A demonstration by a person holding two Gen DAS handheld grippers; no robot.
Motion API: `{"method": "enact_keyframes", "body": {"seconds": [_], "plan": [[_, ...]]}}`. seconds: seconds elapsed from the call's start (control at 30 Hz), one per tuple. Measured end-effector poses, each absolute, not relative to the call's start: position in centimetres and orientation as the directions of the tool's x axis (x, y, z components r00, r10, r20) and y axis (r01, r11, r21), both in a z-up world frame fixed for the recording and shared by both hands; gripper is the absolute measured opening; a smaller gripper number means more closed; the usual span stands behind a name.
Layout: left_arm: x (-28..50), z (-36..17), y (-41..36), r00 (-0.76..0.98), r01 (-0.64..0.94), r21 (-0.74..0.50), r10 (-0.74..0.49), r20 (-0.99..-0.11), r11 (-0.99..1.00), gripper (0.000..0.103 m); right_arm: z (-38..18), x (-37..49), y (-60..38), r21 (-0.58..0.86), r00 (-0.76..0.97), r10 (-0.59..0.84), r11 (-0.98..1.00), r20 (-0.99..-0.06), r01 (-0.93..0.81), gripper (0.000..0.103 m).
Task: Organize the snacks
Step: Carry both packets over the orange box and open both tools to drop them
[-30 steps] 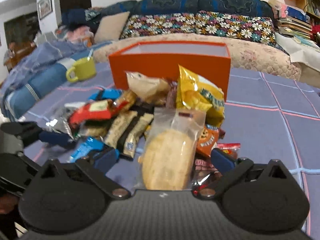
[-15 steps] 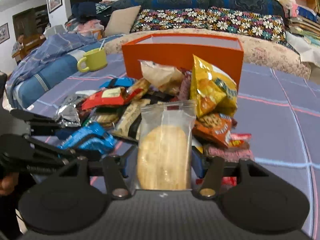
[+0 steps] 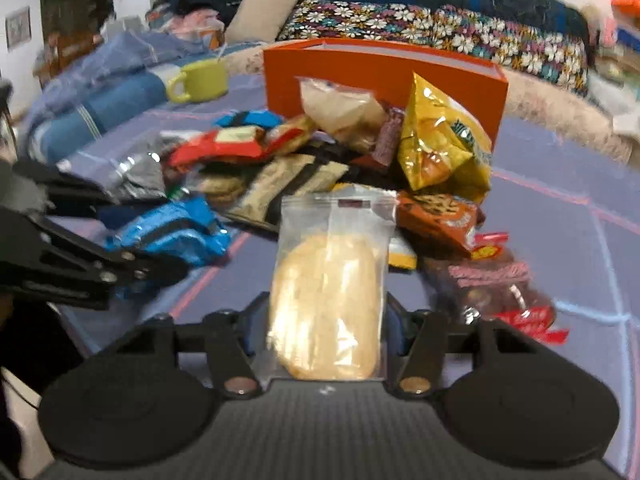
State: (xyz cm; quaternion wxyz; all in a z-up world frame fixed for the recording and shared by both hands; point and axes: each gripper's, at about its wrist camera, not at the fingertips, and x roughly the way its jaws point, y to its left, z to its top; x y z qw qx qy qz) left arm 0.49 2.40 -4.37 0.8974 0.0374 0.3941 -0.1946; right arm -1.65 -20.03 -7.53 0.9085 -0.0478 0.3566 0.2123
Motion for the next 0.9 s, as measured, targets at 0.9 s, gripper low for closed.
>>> {"method": "enact_keyframes", "body": {"seconds": [0.9], "plan": [[27.8, 5.8, 2.5, 0.809, 0.183, -0.157, -0.239, -0.536, 0.971, 0.044, 0.4, 25.4, -20.1, 0.176, 0.858, 0.298, 0.953, -0.419, -0.245, 0.063]]}}
